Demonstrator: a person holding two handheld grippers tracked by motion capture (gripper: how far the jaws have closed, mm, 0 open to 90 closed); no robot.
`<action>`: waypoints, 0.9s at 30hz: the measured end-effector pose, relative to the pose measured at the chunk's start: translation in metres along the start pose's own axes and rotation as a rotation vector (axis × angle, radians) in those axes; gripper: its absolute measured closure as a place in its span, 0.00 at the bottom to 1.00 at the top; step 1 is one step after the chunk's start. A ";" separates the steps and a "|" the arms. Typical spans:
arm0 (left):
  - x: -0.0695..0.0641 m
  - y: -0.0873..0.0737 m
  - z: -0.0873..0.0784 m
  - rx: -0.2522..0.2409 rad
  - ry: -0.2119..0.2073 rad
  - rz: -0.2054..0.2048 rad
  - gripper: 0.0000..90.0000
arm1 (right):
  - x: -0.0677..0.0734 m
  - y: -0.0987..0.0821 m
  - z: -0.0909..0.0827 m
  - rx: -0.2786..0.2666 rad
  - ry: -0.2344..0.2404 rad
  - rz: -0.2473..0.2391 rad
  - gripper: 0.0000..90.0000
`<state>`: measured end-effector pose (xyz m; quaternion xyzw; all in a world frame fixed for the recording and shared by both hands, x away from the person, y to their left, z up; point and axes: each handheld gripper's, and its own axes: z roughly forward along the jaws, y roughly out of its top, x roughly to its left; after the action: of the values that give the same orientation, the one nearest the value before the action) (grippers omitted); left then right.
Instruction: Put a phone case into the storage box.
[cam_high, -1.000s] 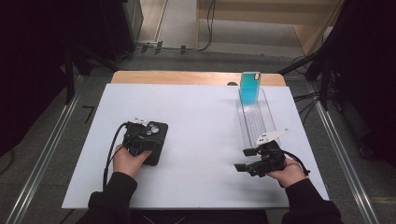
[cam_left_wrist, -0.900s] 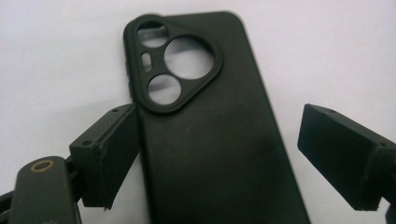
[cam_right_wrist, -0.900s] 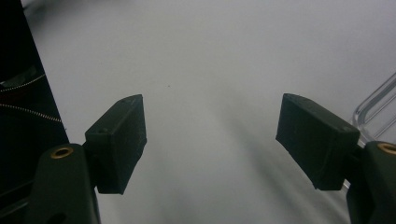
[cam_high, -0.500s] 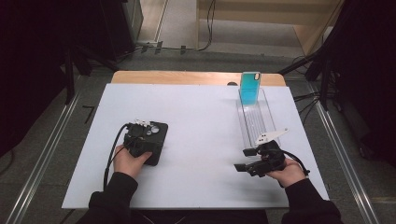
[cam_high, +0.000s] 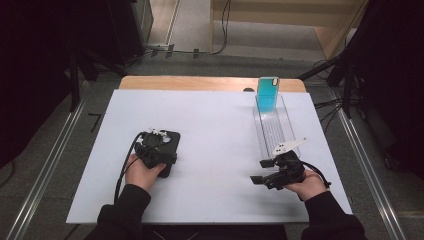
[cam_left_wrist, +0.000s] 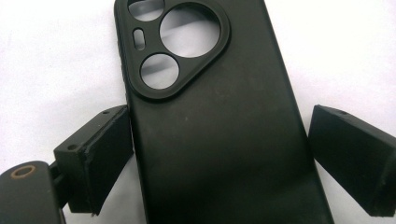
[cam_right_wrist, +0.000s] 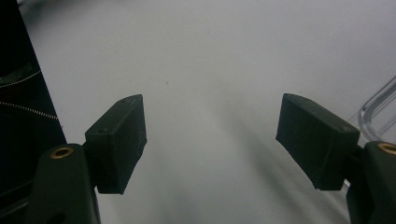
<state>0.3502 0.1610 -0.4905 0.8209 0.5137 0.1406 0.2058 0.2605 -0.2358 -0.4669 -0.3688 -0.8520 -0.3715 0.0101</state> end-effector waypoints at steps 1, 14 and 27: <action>0.000 0.000 0.000 0.004 0.003 -0.002 0.08 | 0.000 0.000 0.000 0.000 0.000 -0.001 0.25; -0.003 0.003 0.001 0.025 0.020 -0.006 0.10 | 0.000 0.000 0.001 0.003 0.000 0.003 0.25; 0.004 0.004 -0.004 0.018 -0.015 -0.055 0.16 | 0.000 0.000 0.000 0.002 -0.001 0.002 0.25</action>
<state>0.3533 0.1636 -0.4852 0.8094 0.5357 0.1241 0.2062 0.2607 -0.2362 -0.4669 -0.3701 -0.8520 -0.3702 0.0104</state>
